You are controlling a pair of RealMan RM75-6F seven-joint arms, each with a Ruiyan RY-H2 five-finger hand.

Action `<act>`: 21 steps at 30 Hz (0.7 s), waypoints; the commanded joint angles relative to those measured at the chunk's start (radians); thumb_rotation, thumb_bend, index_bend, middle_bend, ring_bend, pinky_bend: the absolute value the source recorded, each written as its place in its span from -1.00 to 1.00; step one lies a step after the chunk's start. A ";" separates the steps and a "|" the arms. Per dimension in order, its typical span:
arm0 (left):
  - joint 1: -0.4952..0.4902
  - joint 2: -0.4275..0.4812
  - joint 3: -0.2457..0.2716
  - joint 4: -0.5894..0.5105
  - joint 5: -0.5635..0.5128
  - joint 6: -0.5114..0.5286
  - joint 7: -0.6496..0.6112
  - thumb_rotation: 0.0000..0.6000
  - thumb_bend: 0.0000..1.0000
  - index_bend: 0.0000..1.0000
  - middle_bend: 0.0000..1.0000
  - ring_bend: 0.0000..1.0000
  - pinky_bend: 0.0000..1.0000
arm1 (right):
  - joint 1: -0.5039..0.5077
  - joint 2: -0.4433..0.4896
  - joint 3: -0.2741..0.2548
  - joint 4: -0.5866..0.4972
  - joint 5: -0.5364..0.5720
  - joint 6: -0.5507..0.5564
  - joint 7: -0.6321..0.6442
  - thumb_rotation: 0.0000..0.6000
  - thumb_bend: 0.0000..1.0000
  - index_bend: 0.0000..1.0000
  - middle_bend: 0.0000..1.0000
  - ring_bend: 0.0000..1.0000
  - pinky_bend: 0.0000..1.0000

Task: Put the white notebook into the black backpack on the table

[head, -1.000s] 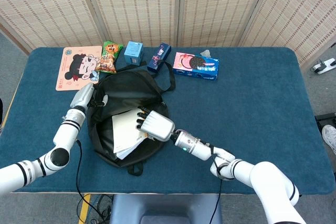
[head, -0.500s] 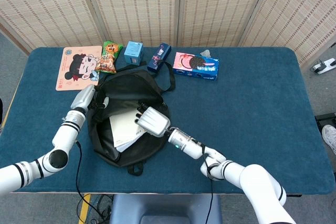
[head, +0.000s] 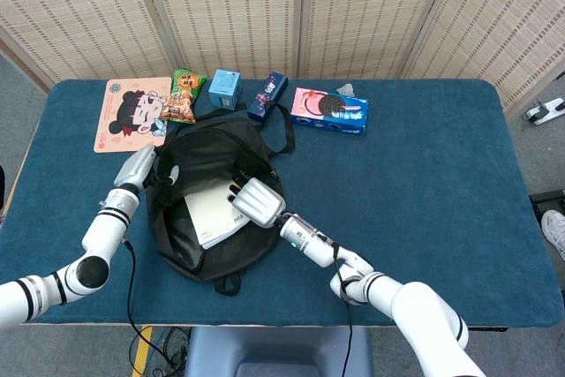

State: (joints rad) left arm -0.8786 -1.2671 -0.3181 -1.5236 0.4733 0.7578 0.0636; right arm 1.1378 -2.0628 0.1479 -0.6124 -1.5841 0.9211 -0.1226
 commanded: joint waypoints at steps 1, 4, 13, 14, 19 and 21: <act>0.002 0.002 0.002 -0.005 0.007 0.001 -0.004 1.00 0.07 0.32 -0.36 -0.46 -0.70 | -0.019 0.033 -0.006 -0.051 0.004 0.015 -0.002 1.00 -0.78 -0.80 -0.63 -0.83 -0.91; 0.006 0.007 0.007 -0.015 0.015 0.002 -0.006 1.00 0.07 0.29 -0.36 -0.46 -0.70 | -0.041 0.074 -0.015 -0.114 0.007 0.028 -0.010 1.00 -0.89 -0.98 -0.80 -0.98 -0.97; 0.046 0.046 0.022 -0.081 0.069 0.015 -0.036 1.00 0.01 -0.08 -0.40 -0.47 -0.70 | -0.144 0.279 -0.075 -0.367 -0.024 0.125 -0.056 1.00 -0.92 -1.00 -0.88 -1.00 -0.99; 0.056 0.054 0.024 -0.097 0.086 0.023 -0.043 1.00 -0.03 -0.13 -0.41 -0.48 -0.70 | -0.162 0.315 -0.086 -0.406 -0.027 0.135 -0.057 1.00 -0.92 -1.00 -0.88 -1.00 -0.99; 0.105 0.087 0.041 -0.159 0.168 0.047 -0.072 1.00 -0.17 -0.34 -0.45 -0.49 -0.70 | -0.229 0.450 -0.132 -0.525 -0.042 0.180 0.013 1.00 -0.92 -1.00 -0.88 -1.00 -0.99; 0.130 0.099 0.048 -0.182 0.212 0.066 -0.086 1.00 -0.18 -0.37 -0.46 -0.49 -0.70 | -0.253 0.502 -0.154 -0.558 -0.062 0.208 0.045 1.00 -0.92 -1.00 -0.86 -1.00 -0.99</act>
State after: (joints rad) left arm -0.7731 -1.1840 -0.2795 -1.6812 0.6515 0.8057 -0.0058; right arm 0.9263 -1.6231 0.0292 -1.1193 -1.6227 1.0905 -0.1209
